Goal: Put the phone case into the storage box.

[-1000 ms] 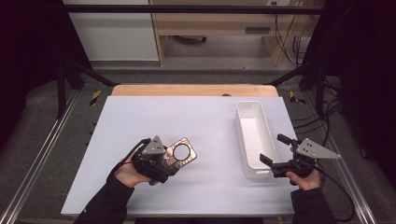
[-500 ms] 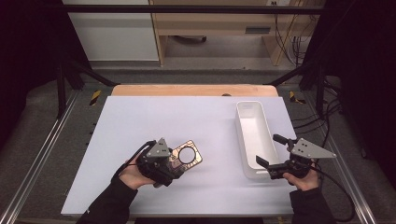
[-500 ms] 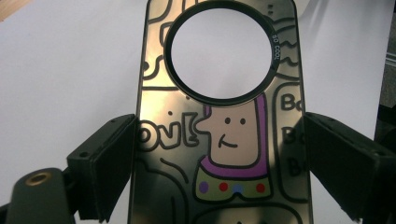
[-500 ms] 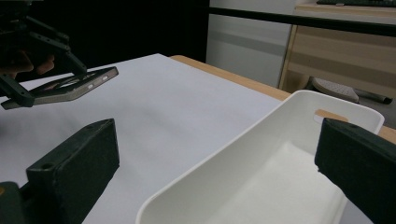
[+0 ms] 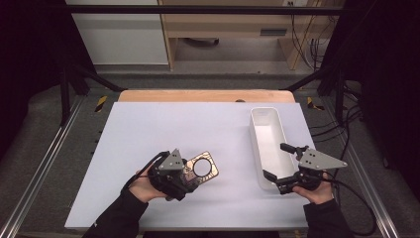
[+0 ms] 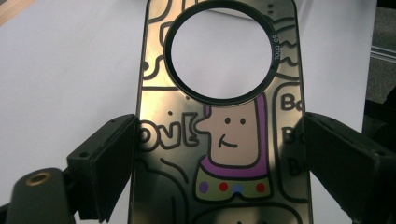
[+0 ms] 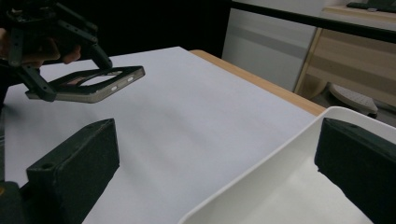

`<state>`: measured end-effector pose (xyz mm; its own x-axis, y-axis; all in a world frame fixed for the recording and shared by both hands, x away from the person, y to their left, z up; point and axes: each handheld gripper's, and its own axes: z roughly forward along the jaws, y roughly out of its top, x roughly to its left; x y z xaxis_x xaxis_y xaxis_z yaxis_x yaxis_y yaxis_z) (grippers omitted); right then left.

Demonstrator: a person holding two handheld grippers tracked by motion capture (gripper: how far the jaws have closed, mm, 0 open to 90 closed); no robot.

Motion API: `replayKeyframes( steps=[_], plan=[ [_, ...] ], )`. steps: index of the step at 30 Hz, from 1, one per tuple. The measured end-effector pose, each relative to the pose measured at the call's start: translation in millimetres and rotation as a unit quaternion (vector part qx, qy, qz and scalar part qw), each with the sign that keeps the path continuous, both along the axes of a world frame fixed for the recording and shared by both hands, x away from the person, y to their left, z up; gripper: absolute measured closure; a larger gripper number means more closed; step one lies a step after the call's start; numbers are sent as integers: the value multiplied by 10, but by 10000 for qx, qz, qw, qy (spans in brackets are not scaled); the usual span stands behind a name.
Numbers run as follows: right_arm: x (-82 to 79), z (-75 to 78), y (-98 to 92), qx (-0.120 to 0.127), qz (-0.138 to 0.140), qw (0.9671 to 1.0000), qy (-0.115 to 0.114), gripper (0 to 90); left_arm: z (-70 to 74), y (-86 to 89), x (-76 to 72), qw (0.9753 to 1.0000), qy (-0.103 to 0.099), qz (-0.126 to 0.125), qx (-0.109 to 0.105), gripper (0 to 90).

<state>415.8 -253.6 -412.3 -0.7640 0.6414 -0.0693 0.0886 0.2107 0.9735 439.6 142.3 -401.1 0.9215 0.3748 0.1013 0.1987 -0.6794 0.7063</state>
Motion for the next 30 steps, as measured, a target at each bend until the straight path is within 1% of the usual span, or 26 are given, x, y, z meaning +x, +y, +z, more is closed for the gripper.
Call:
replayKeyframes(
  steps=[6, 8, 9, 12, 15, 21, 24, 30],
  plan=[
    [-15, 45, 123, -204, 208, 9996, -53, 3, -8, -39, -7, 9998, -57, -107, 133, 114],
    [-19, 53, 167, -271, 271, 9992, -70, 3, 1, -46, -7, 9998, -96, -127, 145, 114],
    [-20, 53, 189, -308, 305, 9990, -65, 4, 11, -51, -4, 9998, -85, -146, 140, 114],
    [-21, 51, 253, -443, 400, 9982, -43, 3, 32, -77, -12, 9994, -146, -209, 234, 114],
    [-25, 53, 312, -543, 489, 9973, -28, 4, 51, -96, -23, 9991, -200, -256, 269, 114],
    [-35, 59, 394, -737, 599, 9955, -22, 6, 88, -119, -32, 9982, -308, -355, 383, 114],
    [-48, 59, 429, -813, 659, 9945, -32, 8, 101, -141, -45, 9972, -360, -405, 515, 114],
    [-68, 52, 484, -949, 747, 9927, -63, 10, 128, -175, -50, 9960, -415, -509, 599, 114]
  ],
)
